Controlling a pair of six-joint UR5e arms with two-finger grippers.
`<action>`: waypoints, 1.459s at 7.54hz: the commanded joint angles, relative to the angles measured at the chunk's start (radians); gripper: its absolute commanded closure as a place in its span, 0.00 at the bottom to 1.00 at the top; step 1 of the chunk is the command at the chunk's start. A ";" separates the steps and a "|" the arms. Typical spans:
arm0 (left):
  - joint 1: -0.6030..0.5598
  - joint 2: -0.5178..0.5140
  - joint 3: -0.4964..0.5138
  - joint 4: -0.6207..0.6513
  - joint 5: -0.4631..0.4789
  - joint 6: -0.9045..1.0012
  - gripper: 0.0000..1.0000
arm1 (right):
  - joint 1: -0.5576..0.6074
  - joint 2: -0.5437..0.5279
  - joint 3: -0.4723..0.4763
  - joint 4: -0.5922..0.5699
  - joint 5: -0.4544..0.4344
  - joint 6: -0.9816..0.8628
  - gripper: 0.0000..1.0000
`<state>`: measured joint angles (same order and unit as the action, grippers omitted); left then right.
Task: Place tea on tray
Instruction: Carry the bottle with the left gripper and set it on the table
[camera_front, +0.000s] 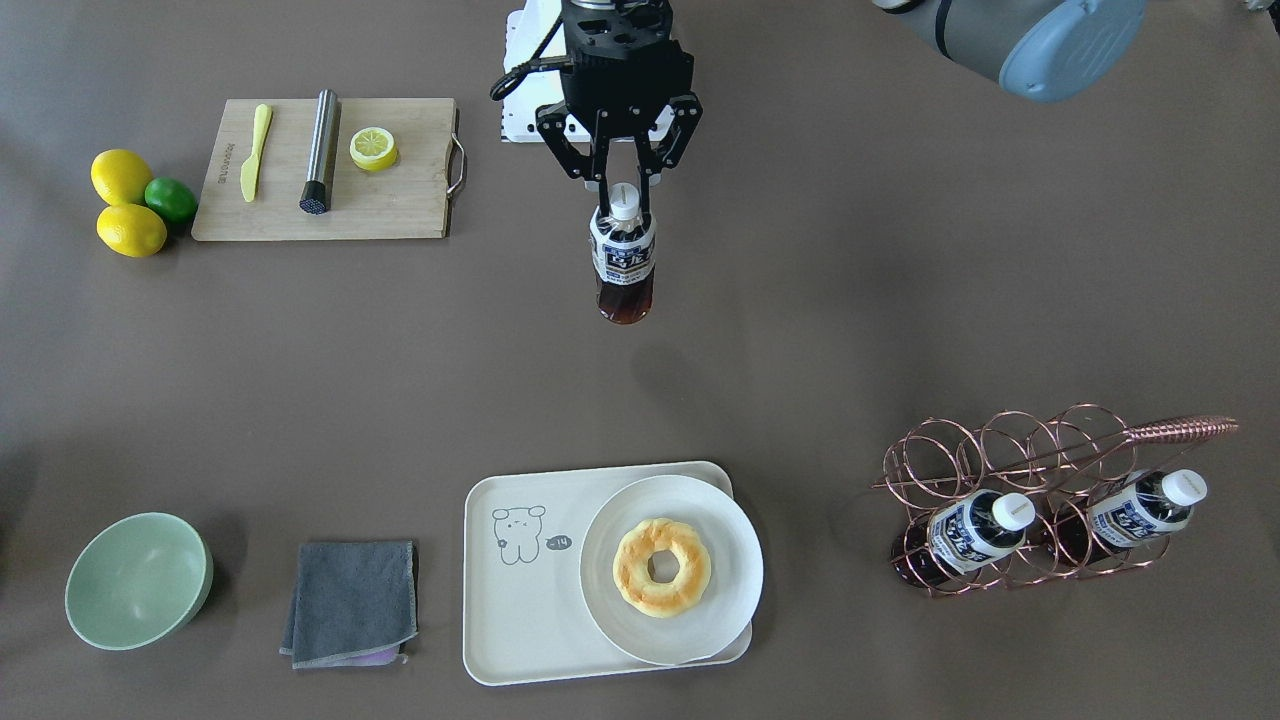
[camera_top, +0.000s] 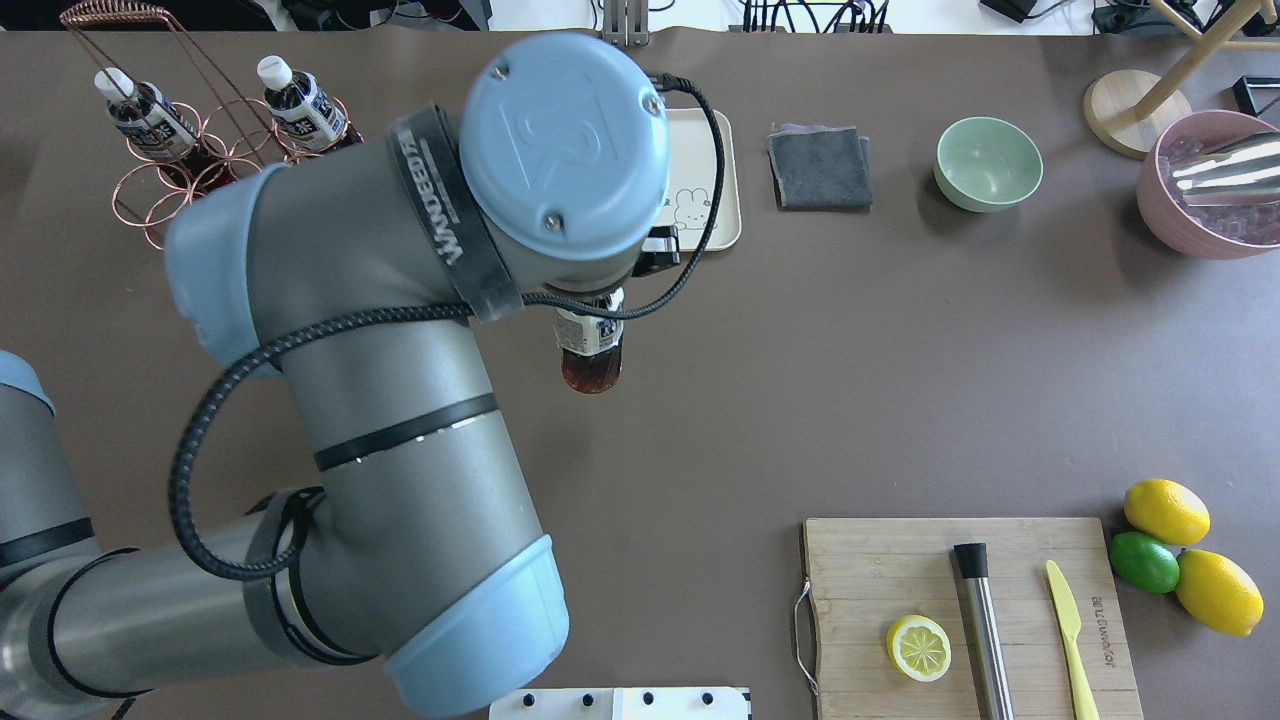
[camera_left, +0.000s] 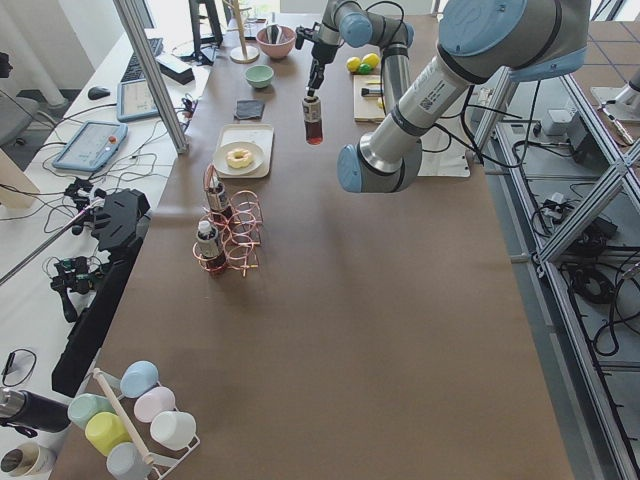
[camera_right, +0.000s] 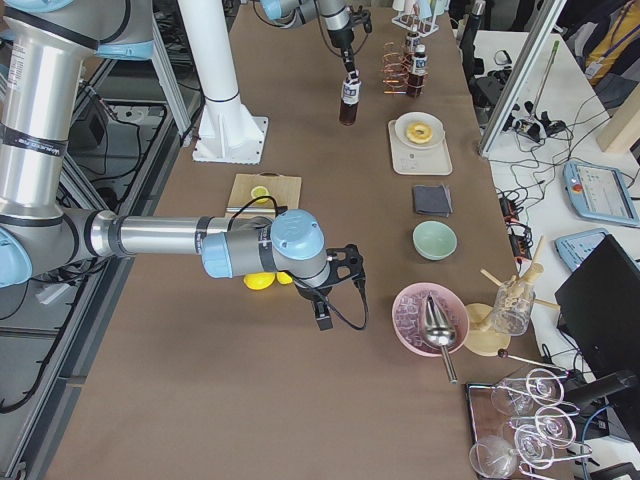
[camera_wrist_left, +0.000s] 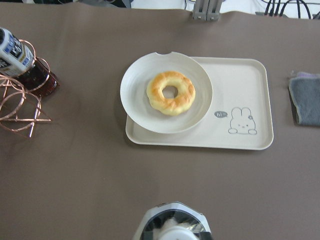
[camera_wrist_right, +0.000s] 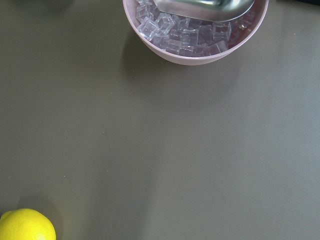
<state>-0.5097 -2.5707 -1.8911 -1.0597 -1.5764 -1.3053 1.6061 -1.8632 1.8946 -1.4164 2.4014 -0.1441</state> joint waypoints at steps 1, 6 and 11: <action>0.095 0.035 0.056 -0.104 0.036 -0.051 1.00 | 0.000 0.003 0.001 0.001 0.001 0.003 0.00; 0.125 0.053 0.069 -0.140 0.052 -0.051 1.00 | 0.000 -0.007 0.000 0.001 -0.001 -0.006 0.00; 0.125 0.064 0.067 -0.151 0.052 -0.046 0.93 | 0.000 -0.007 -0.002 0.001 -0.001 -0.008 0.00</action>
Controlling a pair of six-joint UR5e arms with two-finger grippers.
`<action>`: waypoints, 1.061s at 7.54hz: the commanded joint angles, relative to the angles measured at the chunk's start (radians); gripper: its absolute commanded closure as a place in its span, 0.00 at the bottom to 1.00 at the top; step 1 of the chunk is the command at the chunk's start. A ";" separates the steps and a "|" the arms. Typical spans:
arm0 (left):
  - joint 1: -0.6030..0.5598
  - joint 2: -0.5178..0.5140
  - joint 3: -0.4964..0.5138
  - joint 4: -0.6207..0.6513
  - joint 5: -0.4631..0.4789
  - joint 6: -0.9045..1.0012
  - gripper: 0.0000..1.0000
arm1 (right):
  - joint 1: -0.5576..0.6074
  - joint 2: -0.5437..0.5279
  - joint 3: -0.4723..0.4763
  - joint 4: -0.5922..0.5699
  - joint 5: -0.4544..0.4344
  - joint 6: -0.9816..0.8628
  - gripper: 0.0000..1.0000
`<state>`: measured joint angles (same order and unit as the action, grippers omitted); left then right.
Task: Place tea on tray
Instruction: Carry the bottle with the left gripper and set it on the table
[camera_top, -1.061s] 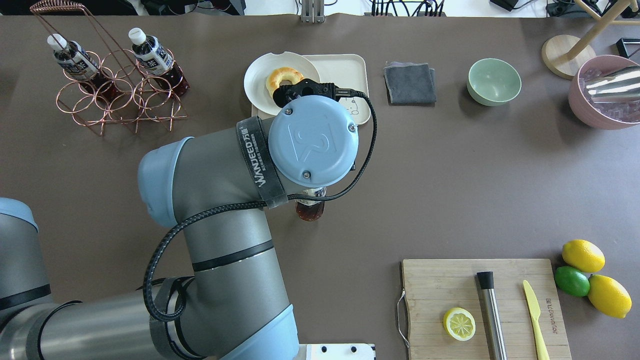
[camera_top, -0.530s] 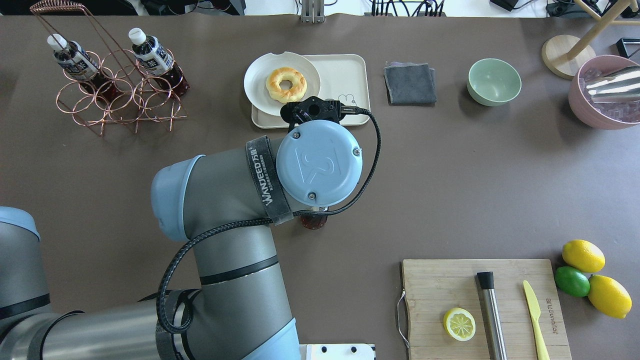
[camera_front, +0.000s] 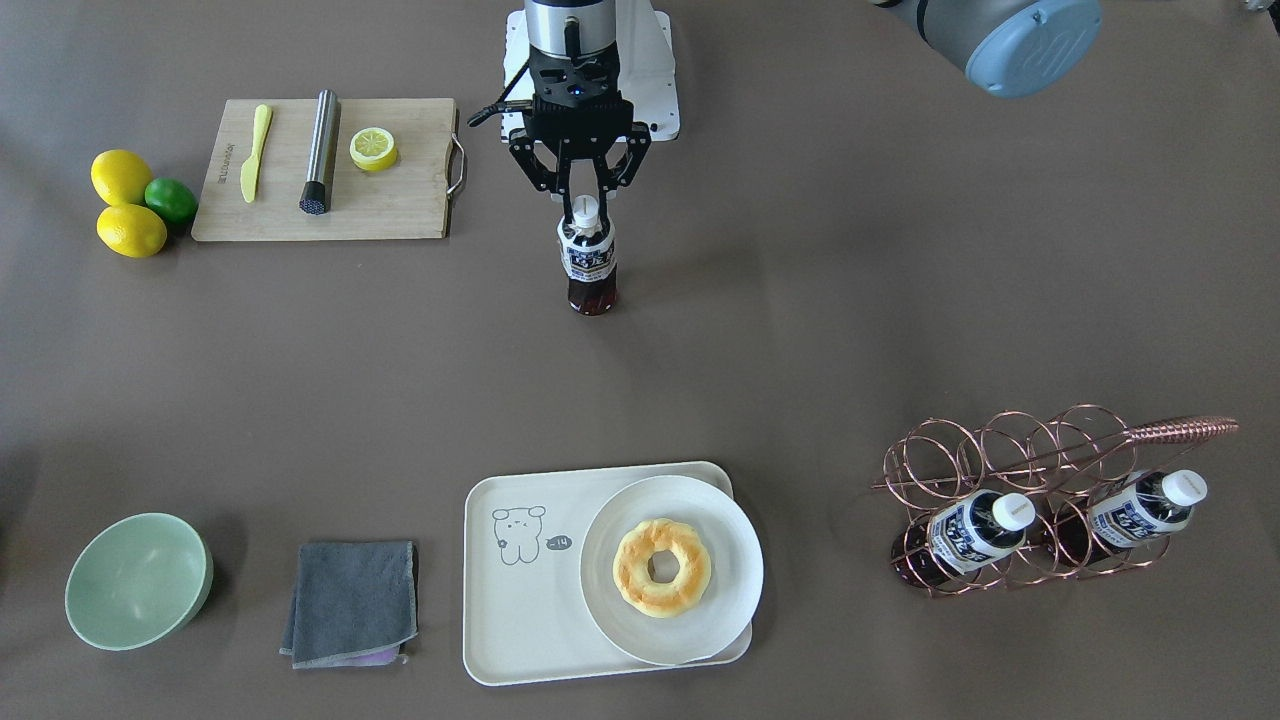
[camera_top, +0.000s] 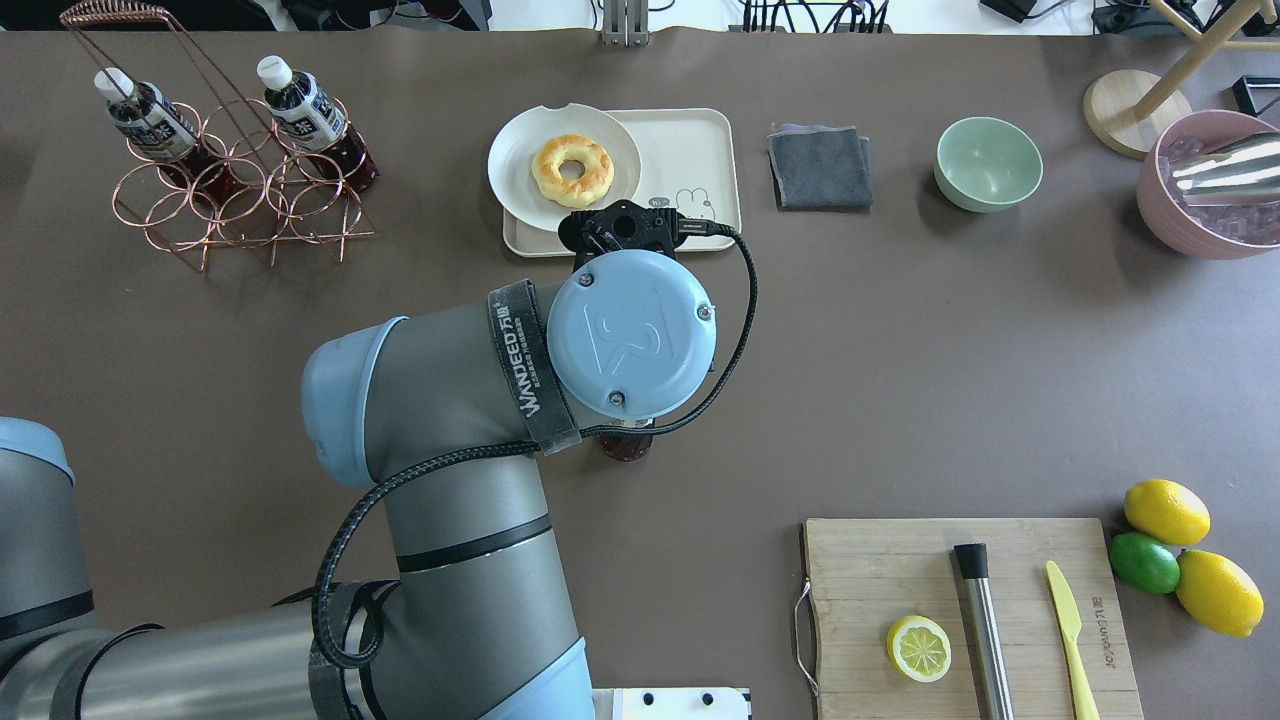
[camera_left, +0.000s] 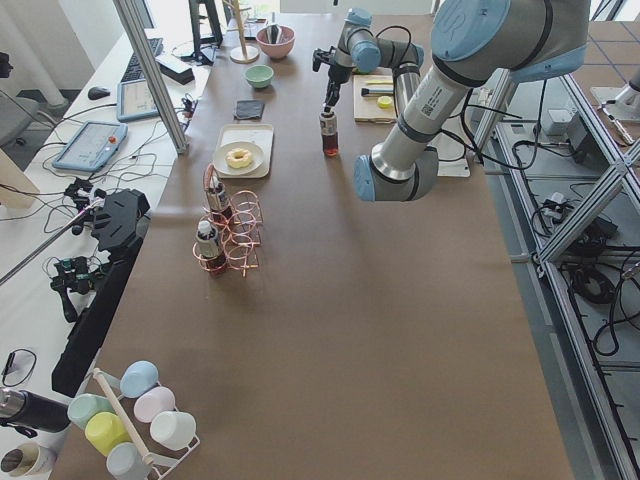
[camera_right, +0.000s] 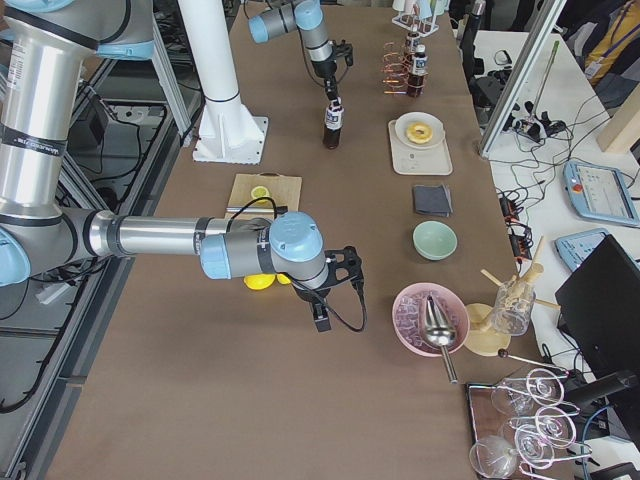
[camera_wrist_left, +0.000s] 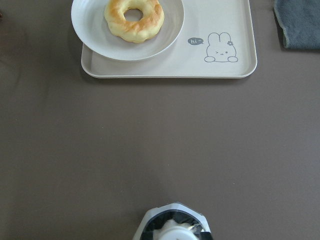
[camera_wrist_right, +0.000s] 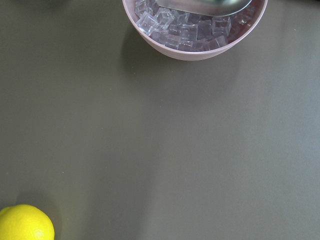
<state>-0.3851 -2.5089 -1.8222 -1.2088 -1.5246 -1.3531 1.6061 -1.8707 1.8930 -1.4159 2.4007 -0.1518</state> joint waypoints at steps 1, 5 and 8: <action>0.000 0.002 -0.002 -0.001 0.000 0.002 0.92 | 0.000 0.001 0.000 0.000 0.000 0.000 0.00; 0.000 0.013 -0.005 -0.006 0.000 0.002 0.33 | -0.008 0.027 0.029 -0.008 0.015 0.018 0.00; -0.004 0.016 -0.043 -0.003 -0.003 0.011 0.03 | -0.148 0.118 0.116 -0.006 0.023 0.346 0.00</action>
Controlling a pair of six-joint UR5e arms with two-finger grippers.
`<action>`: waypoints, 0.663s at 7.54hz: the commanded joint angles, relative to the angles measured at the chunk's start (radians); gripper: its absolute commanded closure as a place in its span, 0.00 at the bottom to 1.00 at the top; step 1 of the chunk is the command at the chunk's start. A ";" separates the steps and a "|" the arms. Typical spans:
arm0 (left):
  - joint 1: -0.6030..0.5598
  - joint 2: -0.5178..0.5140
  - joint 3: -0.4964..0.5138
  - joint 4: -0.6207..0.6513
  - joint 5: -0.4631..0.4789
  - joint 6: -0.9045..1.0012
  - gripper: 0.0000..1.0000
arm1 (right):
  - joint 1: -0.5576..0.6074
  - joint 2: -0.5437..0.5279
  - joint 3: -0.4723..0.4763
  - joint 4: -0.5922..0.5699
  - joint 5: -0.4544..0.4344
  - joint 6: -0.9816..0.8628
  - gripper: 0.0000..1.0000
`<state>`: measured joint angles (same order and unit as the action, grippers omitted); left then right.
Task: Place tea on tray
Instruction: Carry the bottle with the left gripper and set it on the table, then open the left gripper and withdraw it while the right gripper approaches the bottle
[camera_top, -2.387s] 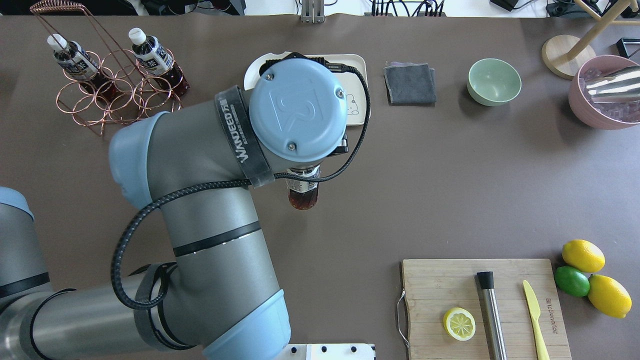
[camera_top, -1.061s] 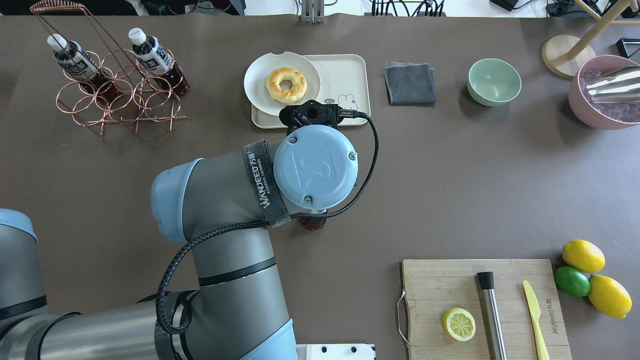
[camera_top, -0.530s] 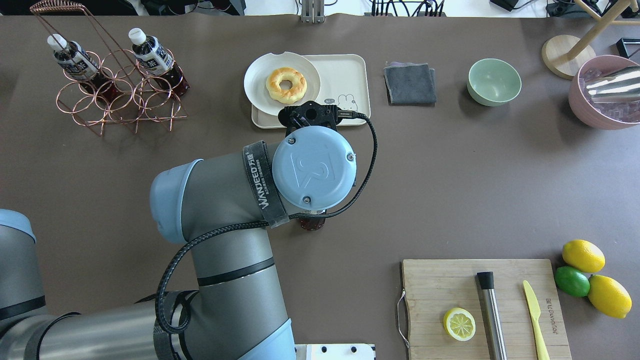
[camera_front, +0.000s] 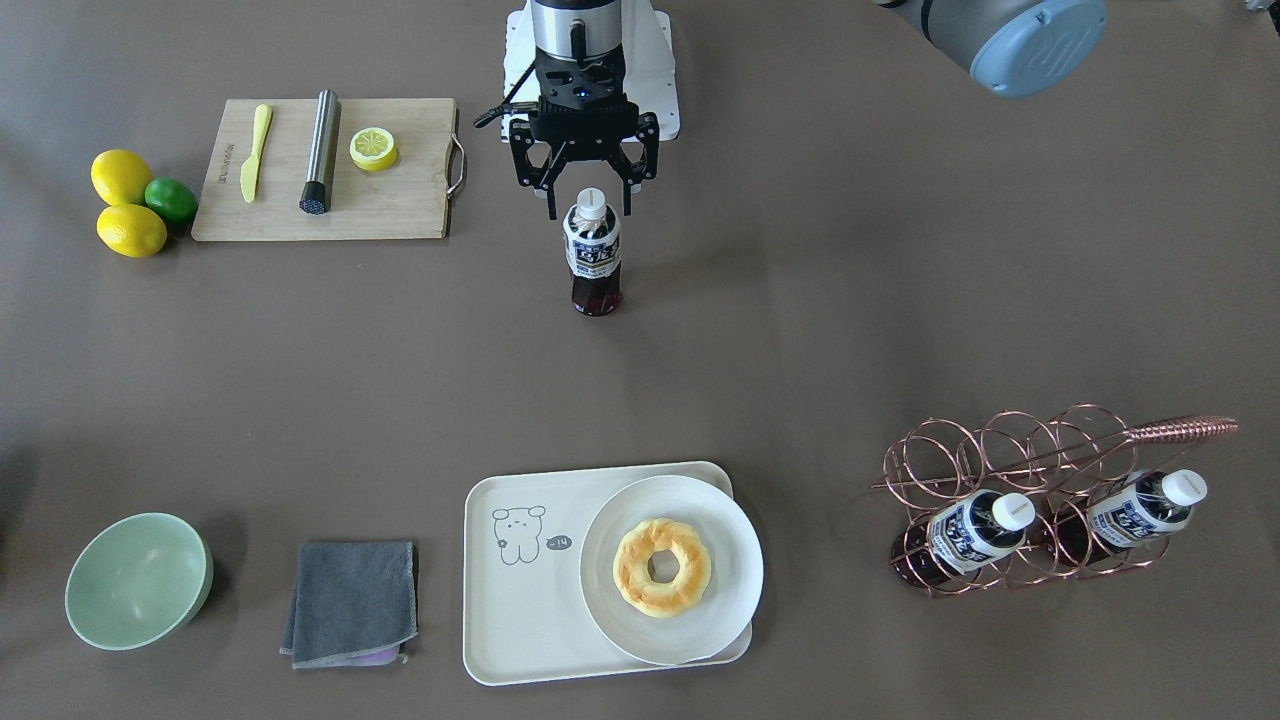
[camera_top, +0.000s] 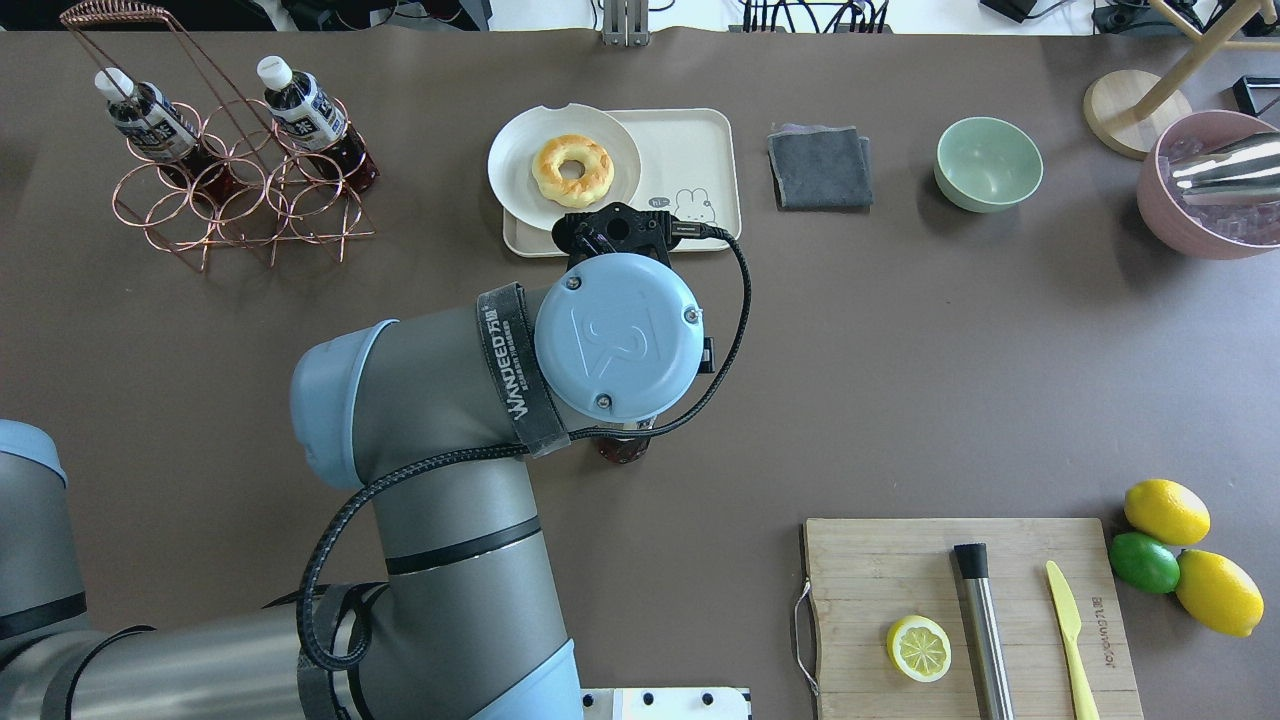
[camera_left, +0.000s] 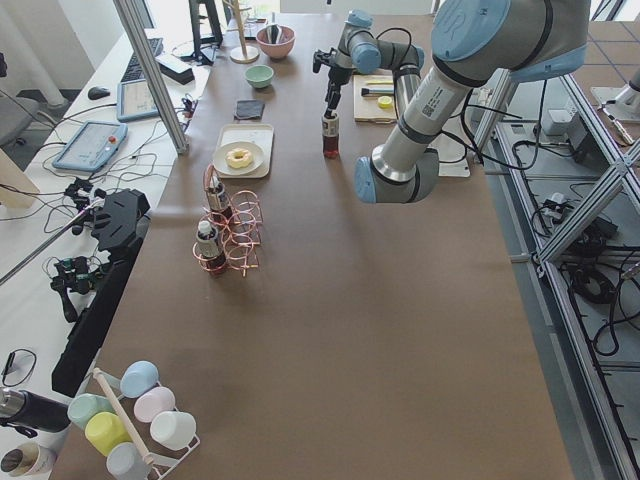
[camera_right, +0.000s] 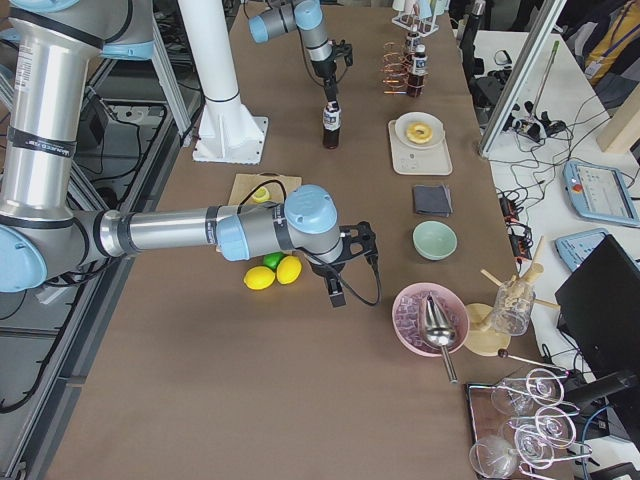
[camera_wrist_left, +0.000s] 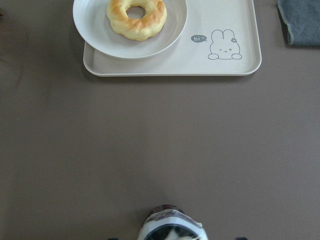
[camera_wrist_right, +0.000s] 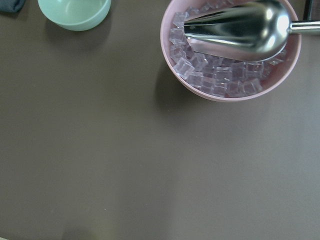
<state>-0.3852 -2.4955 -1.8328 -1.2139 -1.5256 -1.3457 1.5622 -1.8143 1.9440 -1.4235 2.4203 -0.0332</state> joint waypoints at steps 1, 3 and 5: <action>-0.021 0.004 -0.051 0.007 -0.005 0.022 0.03 | -0.185 0.110 0.120 0.001 0.000 0.400 0.00; -0.096 0.114 -0.150 0.007 -0.051 0.148 0.03 | -0.331 0.185 0.194 0.001 -0.025 0.649 0.00; -0.197 0.213 -0.218 0.002 -0.154 0.254 0.03 | -0.585 0.387 0.202 -0.003 -0.134 1.007 0.00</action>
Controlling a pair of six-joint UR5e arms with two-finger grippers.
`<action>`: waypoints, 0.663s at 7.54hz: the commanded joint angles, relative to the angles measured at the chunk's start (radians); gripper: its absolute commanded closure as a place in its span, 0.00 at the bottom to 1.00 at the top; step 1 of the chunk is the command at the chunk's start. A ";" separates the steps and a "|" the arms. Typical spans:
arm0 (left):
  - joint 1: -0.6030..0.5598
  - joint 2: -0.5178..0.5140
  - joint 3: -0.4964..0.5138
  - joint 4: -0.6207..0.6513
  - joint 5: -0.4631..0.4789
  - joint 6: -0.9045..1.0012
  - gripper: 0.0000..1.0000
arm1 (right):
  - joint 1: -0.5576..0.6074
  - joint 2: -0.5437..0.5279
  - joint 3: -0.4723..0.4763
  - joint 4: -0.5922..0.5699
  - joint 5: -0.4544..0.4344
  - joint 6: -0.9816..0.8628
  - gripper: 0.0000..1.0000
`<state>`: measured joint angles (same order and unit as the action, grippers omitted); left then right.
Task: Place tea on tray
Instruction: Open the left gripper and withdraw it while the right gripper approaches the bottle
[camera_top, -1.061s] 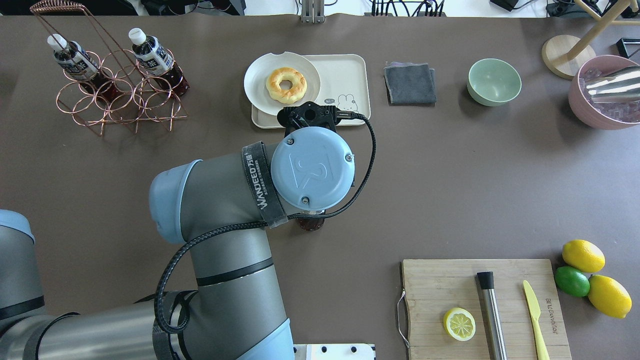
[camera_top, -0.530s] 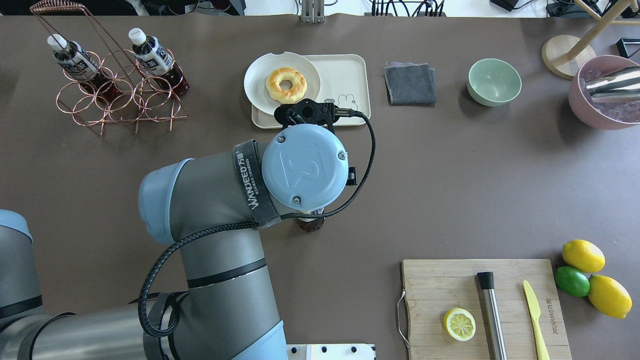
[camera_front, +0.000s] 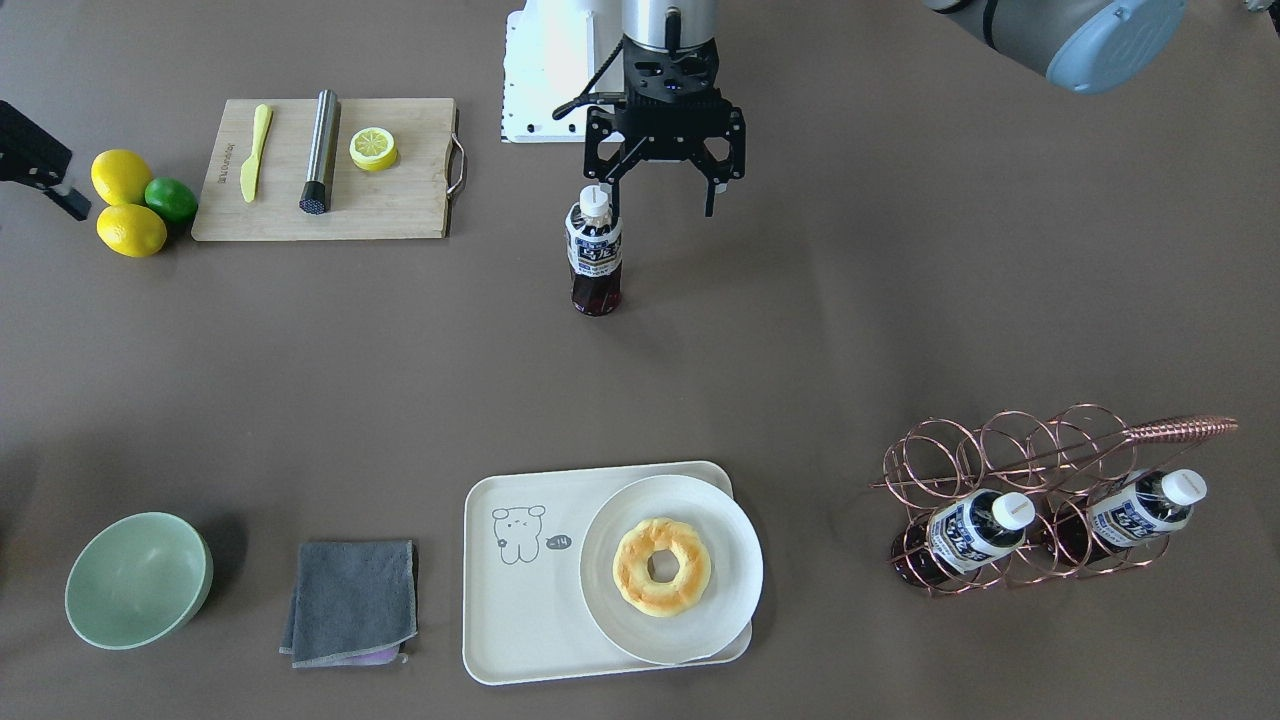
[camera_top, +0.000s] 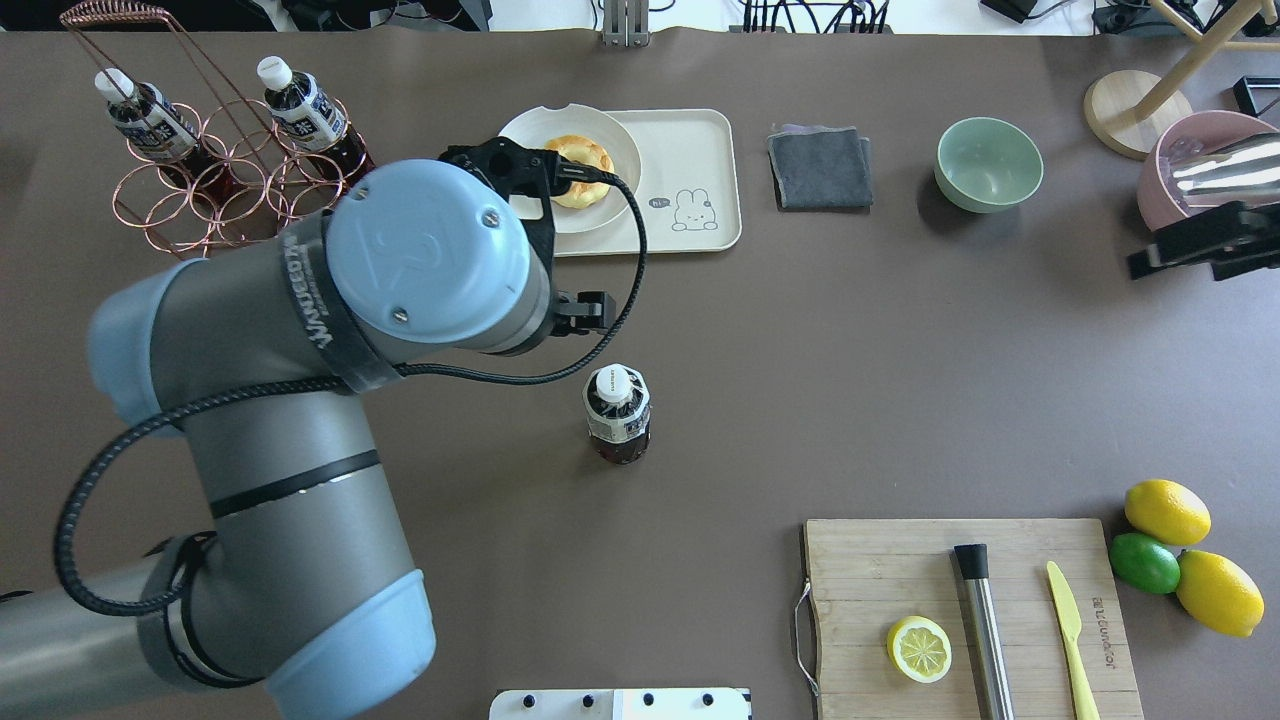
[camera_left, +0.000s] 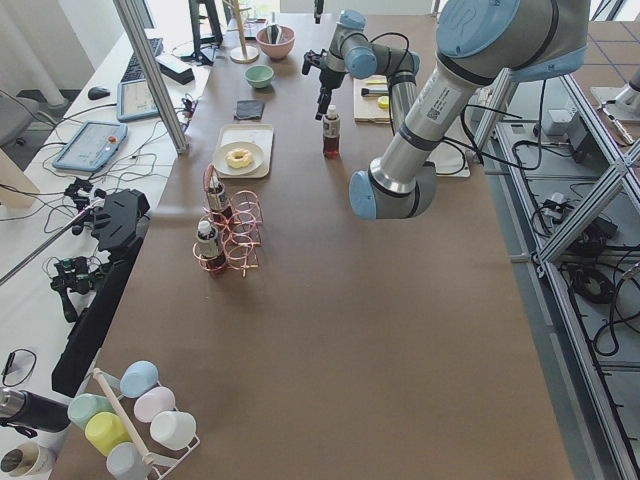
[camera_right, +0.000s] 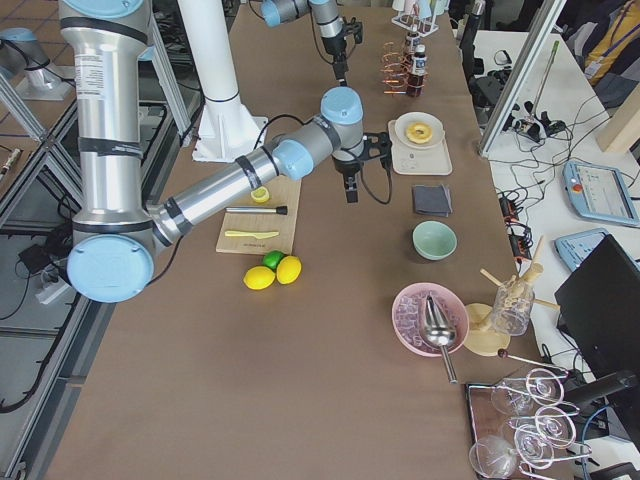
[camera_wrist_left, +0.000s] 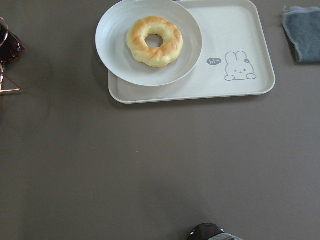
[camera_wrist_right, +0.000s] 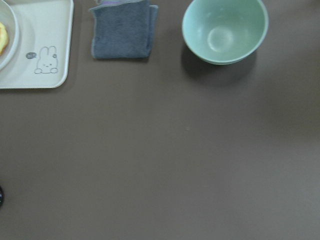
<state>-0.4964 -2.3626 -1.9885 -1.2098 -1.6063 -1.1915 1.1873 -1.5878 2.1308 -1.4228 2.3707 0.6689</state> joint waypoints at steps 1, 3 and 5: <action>-0.135 0.132 -0.085 -0.005 -0.134 0.172 0.03 | -0.342 0.239 0.015 -0.011 -0.175 0.478 0.00; -0.258 0.237 -0.101 -0.058 -0.232 0.327 0.03 | -0.533 0.485 0.015 -0.252 -0.356 0.625 0.00; -0.358 0.420 -0.092 -0.251 -0.337 0.454 0.03 | -0.685 0.650 0.005 -0.414 -0.531 0.698 0.00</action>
<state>-0.7680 -2.0901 -2.0875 -1.3151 -1.8521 -0.8526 0.6350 -1.0771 2.1444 -1.7051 1.9825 1.2957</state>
